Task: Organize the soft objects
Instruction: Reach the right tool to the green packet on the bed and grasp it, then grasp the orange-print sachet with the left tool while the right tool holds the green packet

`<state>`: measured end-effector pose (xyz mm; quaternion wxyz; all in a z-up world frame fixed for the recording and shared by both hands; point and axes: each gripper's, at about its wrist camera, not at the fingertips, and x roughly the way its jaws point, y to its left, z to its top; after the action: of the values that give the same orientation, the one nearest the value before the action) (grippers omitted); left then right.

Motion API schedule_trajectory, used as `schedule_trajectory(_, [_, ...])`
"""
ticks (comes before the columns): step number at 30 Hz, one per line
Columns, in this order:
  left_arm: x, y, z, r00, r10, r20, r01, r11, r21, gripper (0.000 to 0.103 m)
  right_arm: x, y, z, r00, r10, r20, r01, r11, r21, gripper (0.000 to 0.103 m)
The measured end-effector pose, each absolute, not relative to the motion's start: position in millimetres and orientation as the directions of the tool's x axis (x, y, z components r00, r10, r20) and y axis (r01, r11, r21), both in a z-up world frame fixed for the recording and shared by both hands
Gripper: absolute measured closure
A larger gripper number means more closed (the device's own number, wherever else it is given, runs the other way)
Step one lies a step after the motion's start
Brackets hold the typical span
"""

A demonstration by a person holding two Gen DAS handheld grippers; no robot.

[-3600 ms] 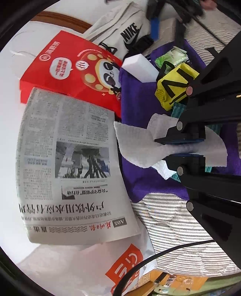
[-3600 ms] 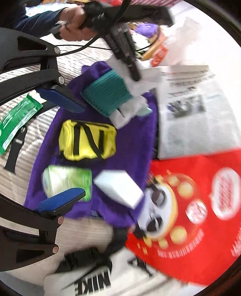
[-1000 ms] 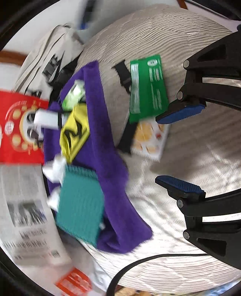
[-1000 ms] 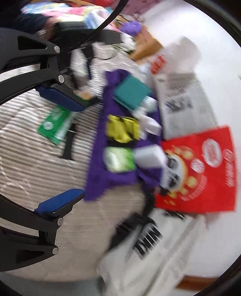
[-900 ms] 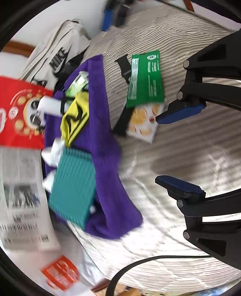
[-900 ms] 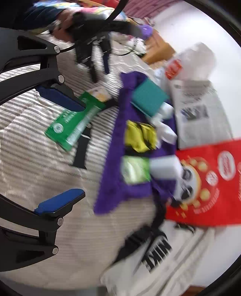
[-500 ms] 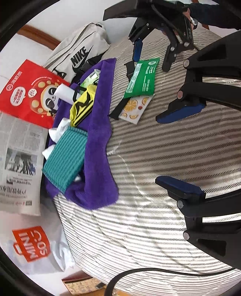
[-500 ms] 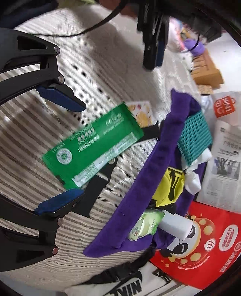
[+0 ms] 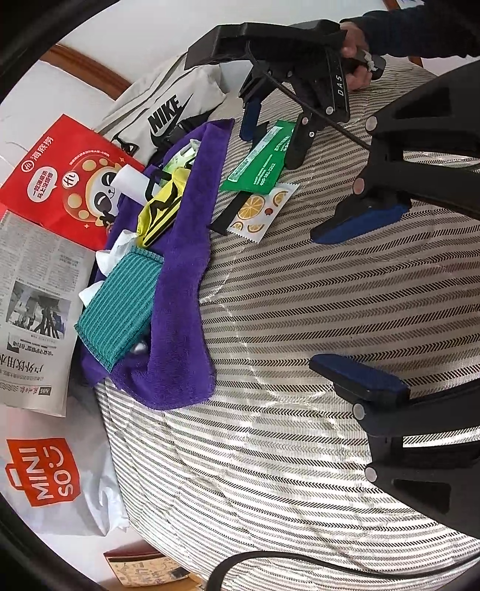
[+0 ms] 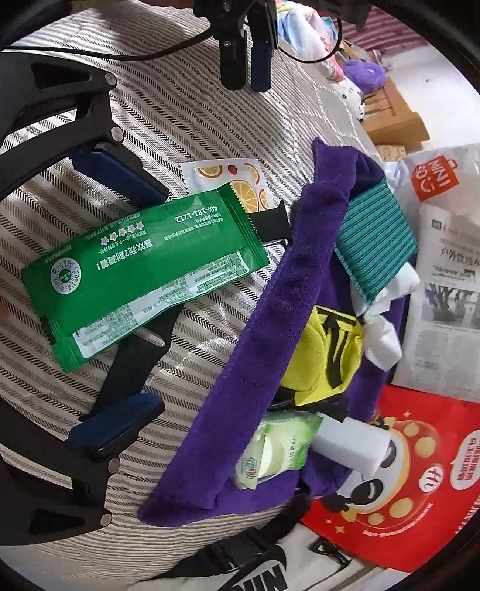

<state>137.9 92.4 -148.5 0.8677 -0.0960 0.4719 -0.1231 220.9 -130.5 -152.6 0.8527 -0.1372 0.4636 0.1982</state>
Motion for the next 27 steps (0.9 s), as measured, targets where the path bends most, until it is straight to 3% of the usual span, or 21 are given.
schedule_trajectory(5, [136, 89, -149, 0.532, -0.305, -0.790, 0.137, 0.952, -0.275, 0.037, 219, -129, -154, 0.512, 0.216, -0.831, -0.470, 0.881, -0.060, 0.004])
schedule_trajectory(6, [136, 88, -149, 0.533, -0.303, -0.790, 0.139, 0.952, -0.271, 0.036, 218, -129, -154, 0.512, 0.217, -0.831, -0.472, 0.880, -0.060, 0.009])
schedule_trajectory(10, [136, 88, -150, 0.546, -0.317, -0.776, 0.153, 0.948, -0.279, 0.031, 211, -127, -150, 0.508, 0.241, -0.827, -0.505, 0.861, -0.059, 0.045])
schedule_trajectory(12, [136, 88, -149, 0.547, -0.318, -0.774, 0.154, 0.947, -0.281, 0.029, 204, -124, -146, 0.508, 0.236, -0.828, -0.518, 0.852, -0.075, 0.054])
schedule_trajectory(22, [135, 86, -150, 0.552, -0.317, -0.771, 0.161, 0.948, -0.275, 0.027, 196, -121, -144, 0.450, 0.222, -0.865, -0.473, 0.881, -0.020, 0.050])
schedule_trajectory(26, [135, 85, -150, 0.551, -0.311, -0.774, 0.160, 0.950, -0.267, 0.027, 190, -118, -146, 0.485, 0.219, -0.846, -0.456, 0.889, -0.031, 0.053])
schedule_trajectory(27, [135, 84, -150, 0.549, -0.309, -0.777, 0.161, 0.951, -0.264, 0.027, 192, -119, -146, 0.485, 0.220, -0.846, -0.447, 0.894, -0.024, 0.058])
